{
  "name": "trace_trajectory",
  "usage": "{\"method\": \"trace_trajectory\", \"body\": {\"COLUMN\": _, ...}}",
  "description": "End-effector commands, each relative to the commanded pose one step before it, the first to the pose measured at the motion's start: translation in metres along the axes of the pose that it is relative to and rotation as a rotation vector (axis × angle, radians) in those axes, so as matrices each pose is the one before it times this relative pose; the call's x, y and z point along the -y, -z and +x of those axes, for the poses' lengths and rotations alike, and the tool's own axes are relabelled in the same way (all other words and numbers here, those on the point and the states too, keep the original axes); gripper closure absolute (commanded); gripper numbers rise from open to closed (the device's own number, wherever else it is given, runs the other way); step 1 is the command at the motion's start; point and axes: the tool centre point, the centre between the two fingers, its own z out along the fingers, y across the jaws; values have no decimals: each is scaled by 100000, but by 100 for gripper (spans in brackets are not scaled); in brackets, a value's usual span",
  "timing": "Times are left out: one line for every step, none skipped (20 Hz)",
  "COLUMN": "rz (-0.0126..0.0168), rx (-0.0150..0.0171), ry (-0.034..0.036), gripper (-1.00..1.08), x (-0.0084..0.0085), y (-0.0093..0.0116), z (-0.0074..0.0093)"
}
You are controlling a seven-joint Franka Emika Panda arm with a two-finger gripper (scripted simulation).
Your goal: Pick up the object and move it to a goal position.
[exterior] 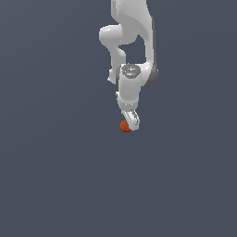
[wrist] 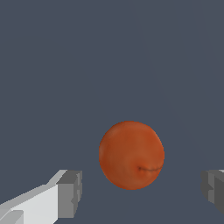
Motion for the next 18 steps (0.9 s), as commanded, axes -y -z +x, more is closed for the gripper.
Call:
{"method": "trace_trajectory", "body": {"rz": 9, "rx": -3, "ry": -20, "gripper": -92, "x": 1, "y": -26, "z": 5}}
{"method": "trace_trajectory", "body": {"rz": 0, "rx": 0, "ry": 0, "gripper": -92, "x": -3, "y": -89, "z": -5}}
{"method": "trace_trajectory", "body": {"rz": 0, "rx": 0, "ry": 0, "gripper": -92, "x": -5, "y": -148, "z": -9}}
{"method": "trace_trajectory", "body": {"rz": -3, "rx": -6, "ry": -69, "gripper": -92, "x": -15, "y": -207, "z": 22}}
{"method": "trace_trajectory", "body": {"rz": 0, "rx": 0, "ry": 0, "gripper": -92, "x": -9, "y": -264, "z": -15}}
{"method": "trace_trajectory", "body": {"rz": 0, "rx": 0, "ry": 0, "gripper": -92, "x": -10, "y": -321, "z": -19}}
{"method": "trace_trajectory", "body": {"rz": -4, "rx": -13, "ry": -97, "gripper": -92, "x": -24, "y": -377, "z": 26}}
{"method": "trace_trajectory", "body": {"rz": 0, "rx": 0, "ry": 0, "gripper": -92, "x": -13, "y": -431, "z": -24}}
{"method": "trace_trajectory", "body": {"rz": -4, "rx": -13, "ry": -97, "gripper": -92, "x": -24, "y": -483, "z": 21}}
{"method": "trace_trajectory", "body": {"rz": 0, "rx": 0, "ry": 0, "gripper": -92, "x": -9, "y": -516, "z": -28}}
{"method": "trace_trajectory", "body": {"rz": 0, "rx": -7, "ry": -97, "gripper": -92, "x": -16, "y": -467, "z": 24}}
{"method": "trace_trajectory", "body": {"rz": 0, "rx": 0, "ry": 0, "gripper": -92, "x": 2, "y": -409, "z": -21}}
{"method": "trace_trajectory", "body": {"rz": 6, "rx": 8, "ry": -68, "gripper": -92, "x": -3, "y": -348, "z": 18}}
{"method": "trace_trajectory", "body": {"rz": 0, "rx": 0, "ry": 0, "gripper": -92, "x": 10, "y": -292, "z": -14}}
{"method": "trace_trajectory", "body": {"rz": 0, "rx": 0, "ry": 0, "gripper": -92, "x": 12, "y": -236, "z": -11}}
{"method": "trace_trajectory", "body": {"rz": 0, "rx": 0, "ry": 0, "gripper": -92, "x": 12, "y": -182, "z": -8}}
{"method": "trace_trajectory", "body": {"rz": 0, "rx": 0, "ry": 0, "gripper": -92, "x": 10, "y": -129, "z": -6}}
{"method": "trace_trajectory", "body": {"rz": 18, "rx": 39, "ry": -54, "gripper": -92, "x": -1, "y": -73, "z": 26}}
